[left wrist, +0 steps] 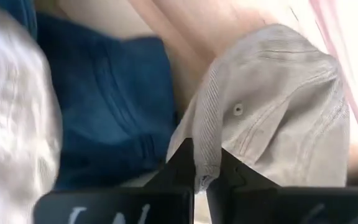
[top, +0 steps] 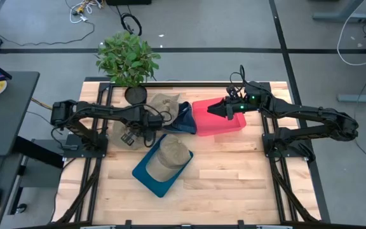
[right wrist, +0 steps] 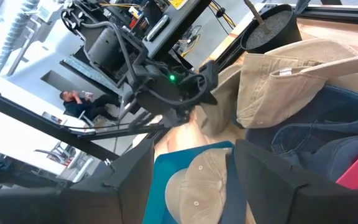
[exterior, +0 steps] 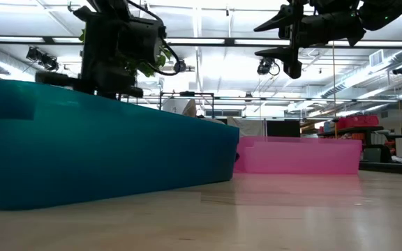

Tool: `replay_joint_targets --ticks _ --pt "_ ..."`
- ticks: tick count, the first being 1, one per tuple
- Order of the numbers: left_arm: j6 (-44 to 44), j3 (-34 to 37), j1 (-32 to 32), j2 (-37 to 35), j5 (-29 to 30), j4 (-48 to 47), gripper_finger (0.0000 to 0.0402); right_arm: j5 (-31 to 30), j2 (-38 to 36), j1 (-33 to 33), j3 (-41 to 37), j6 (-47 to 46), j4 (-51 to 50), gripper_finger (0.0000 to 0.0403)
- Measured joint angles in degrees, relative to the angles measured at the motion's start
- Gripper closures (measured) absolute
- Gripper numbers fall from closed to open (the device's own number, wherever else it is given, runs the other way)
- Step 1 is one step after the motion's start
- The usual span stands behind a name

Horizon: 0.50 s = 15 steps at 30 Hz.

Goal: Pick & Place hat
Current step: Put the left brown cap into the blue bin

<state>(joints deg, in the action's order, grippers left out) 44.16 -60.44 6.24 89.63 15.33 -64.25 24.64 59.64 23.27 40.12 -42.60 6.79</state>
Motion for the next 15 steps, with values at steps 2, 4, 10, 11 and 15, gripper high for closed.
replay_joint_targets --ticks 2,4,10,11,15 --pt "-0.49 -0.86 0.01 -1.21 0.18 -2.41 0.039 0.0 0.0 0.0 0.0 -0.12 0.0 0.0176" --pt "-2.01 -2.72 0.02 -2.6 0.3 -4.77 0.039 0.0 0.0 0.0 0.0 -0.14 0.0 0.0176" --pt "-5.83 -11.86 -0.09 -6.35 0.57 -9.69 0.039 0.02 0.0 -0.02 0.0 -0.21 0.12 0.0176" --pt "-6.28 -13.86 -0.09 -6.79 0.56 -10.07 0.039 0.02 0.0 -0.02 0.0 -0.21 0.17 0.0176" --pt "-7.46 -21.65 0.28 -8.56 0.35 -11.23 0.039 0.44 0.0 -0.02 0.01 -0.23 0.37 0.0176"
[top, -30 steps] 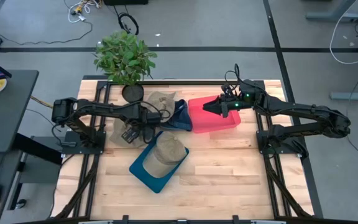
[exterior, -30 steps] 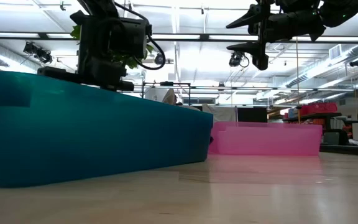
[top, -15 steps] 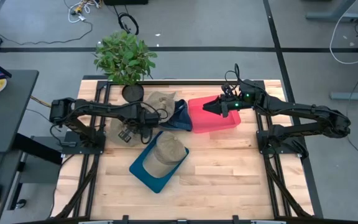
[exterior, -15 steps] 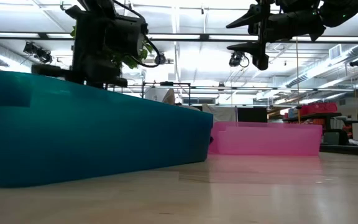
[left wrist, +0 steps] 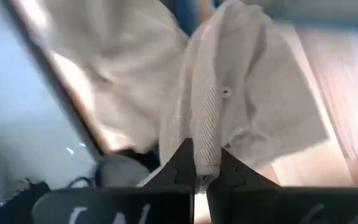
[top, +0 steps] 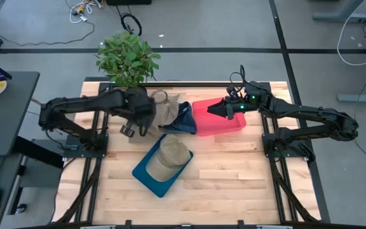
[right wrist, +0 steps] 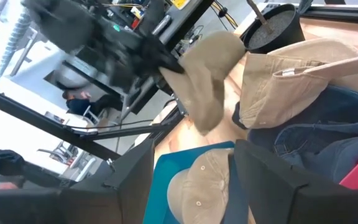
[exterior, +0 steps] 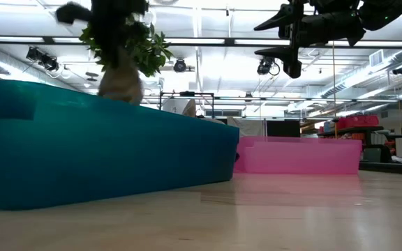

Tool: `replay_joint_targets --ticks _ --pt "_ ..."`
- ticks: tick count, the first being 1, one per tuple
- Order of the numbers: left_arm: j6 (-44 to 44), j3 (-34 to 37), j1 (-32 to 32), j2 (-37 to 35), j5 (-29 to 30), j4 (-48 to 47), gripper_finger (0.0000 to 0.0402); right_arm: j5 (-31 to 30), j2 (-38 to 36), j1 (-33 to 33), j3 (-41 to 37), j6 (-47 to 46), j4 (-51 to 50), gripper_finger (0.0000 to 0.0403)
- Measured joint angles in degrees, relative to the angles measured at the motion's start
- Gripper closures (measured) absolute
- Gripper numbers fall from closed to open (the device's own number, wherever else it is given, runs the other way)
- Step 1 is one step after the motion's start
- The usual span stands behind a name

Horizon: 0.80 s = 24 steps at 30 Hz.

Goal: Pick & Place hat
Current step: Put the left brown cap into the blue bin

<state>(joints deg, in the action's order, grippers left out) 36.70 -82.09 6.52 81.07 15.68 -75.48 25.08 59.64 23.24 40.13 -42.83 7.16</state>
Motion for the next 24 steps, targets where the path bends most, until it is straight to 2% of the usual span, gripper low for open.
replay_joint_targets --ticks 5,11,16,24 --pt "-1.49 -9.89 1.14 -1.61 -0.08 -0.25 0.039 0.02 -0.02 0.0 0.01 0.0 0.18 0.0176" --pt "-7.38 -22.83 1.42 -1.83 -5.82 1.46 0.039 0.04 -0.02 0.0 0.01 0.02 0.41 0.0176" --pt "-11.45 -29.32 1.42 -1.87 -15.2 6.42 0.039 1.85 -0.02 0.0 0.01 0.23 0.91 0.0176" --pt "-13.9 -29.85 1.45 -3.6 -32.91 17.36 0.039 4.54 -0.04 0.0 0.01 -0.88 6.74 0.0176"
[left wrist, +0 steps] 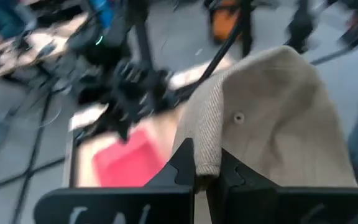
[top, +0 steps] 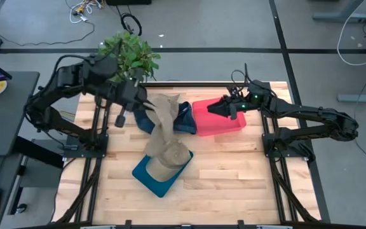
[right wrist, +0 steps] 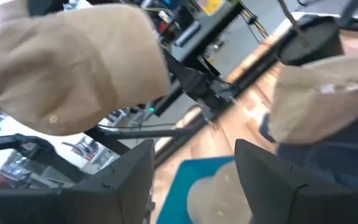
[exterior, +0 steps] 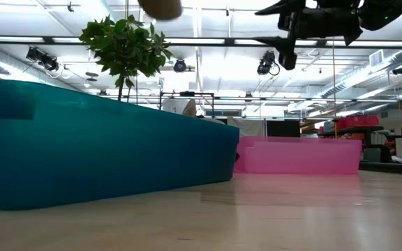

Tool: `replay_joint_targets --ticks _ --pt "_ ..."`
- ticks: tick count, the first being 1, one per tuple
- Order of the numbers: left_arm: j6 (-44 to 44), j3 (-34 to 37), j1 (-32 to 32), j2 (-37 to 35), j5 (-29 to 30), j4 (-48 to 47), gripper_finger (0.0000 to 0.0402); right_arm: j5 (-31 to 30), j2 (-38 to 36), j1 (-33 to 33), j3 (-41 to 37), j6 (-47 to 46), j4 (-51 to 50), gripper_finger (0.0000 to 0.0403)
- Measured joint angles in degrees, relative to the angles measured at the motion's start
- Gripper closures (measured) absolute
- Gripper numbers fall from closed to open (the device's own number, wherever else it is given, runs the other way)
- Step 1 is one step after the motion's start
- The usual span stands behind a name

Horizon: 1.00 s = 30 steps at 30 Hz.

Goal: Pick & Place hat
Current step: Put the left brown cap into the blue bin

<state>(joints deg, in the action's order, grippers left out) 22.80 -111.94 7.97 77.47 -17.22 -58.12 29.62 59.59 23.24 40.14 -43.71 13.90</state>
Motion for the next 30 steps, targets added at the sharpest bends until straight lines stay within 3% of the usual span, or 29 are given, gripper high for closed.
replay_joint_targets --ticks 6,12,22,30 --pt "-1.29 0.07 0.0 0.11 -11.67 5.7 0.039 4.27 0.0 -0.09 0.0 -1.61 6.61 0.0176" --pt "-2.59 4.34 0.02 0.16 -18.9 17.17 0.039 8.9 0.0 -0.11 0.0 -4.73 14.04 0.0176" --pt "-2.68 11.62 1.08 0.96 -19.7 34.86 0.039 11.38 0.0 -1.92 0.0 -11.32 21.76 0.0176" --pt "-3.13 13.97 2.88 1.05 -20.1 42.79 0.039 8.25 0.0 -4.93 0.0 -11.33 23.89 0.0152"
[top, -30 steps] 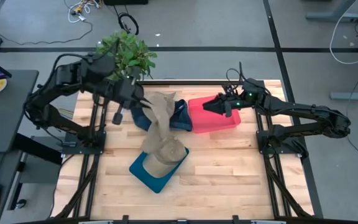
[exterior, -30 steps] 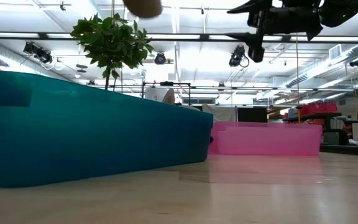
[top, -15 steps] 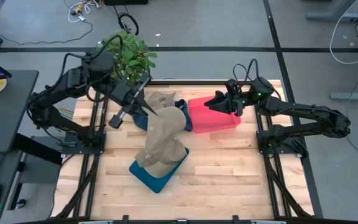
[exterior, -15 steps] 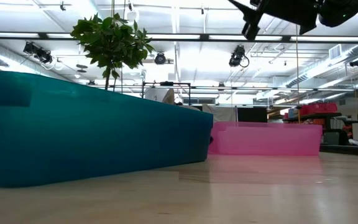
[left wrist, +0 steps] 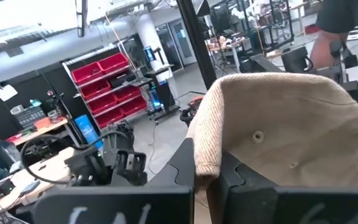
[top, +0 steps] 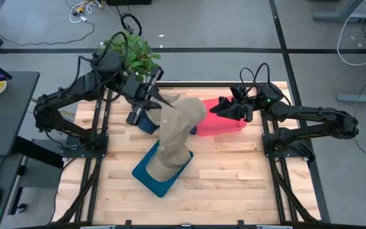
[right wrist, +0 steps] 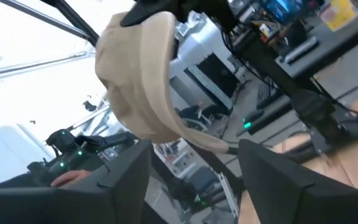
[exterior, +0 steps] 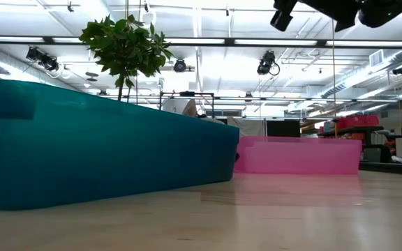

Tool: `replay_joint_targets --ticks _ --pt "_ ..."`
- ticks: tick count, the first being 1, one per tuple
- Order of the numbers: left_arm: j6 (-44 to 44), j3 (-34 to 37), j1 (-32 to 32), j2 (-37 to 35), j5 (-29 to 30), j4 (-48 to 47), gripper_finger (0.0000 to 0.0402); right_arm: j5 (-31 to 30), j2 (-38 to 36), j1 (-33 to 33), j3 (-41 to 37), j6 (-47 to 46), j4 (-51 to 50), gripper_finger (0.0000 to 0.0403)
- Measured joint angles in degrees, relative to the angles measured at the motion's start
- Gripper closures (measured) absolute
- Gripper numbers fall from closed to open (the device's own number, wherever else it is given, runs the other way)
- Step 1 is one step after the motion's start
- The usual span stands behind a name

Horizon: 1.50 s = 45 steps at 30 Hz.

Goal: Pick & Place hat
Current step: Put the left brown cap into the blue bin

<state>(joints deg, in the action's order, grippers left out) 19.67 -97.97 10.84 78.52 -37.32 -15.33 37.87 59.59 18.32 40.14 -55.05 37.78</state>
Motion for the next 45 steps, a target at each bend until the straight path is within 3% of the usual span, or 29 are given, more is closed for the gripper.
replay_joint_targets --ticks 12,21,30,37,45 --pt "-1.35 0.02 -0.06 0.51 -0.04 2.84 0.039 -6.11 0.38 -1.5 0.2 2.42 4.69 0.0088" --pt "-1.48 0.0 0.43 1.62 -0.04 4.91 0.039 -5.3 6.0 -4.35 5.78 6.43 4.41 0.0097" --pt "-2.24 0.02 0.62 1.7 -0.02 4.52 0.039 -0.61 10.59 -5.25 9.92 6.86 4.67 0.0125" --pt "-2.22 0.02 0.62 1.73 1.63 3.67 0.039 0.66 11.5 -6.04 10.05 9.26 4.64 0.0194" --pt "-1.92 0.02 0.6 1.73 3.67 2.1 0.039 1.93 11.5 -6.05 10.05 11.62 5.66 0.0361"
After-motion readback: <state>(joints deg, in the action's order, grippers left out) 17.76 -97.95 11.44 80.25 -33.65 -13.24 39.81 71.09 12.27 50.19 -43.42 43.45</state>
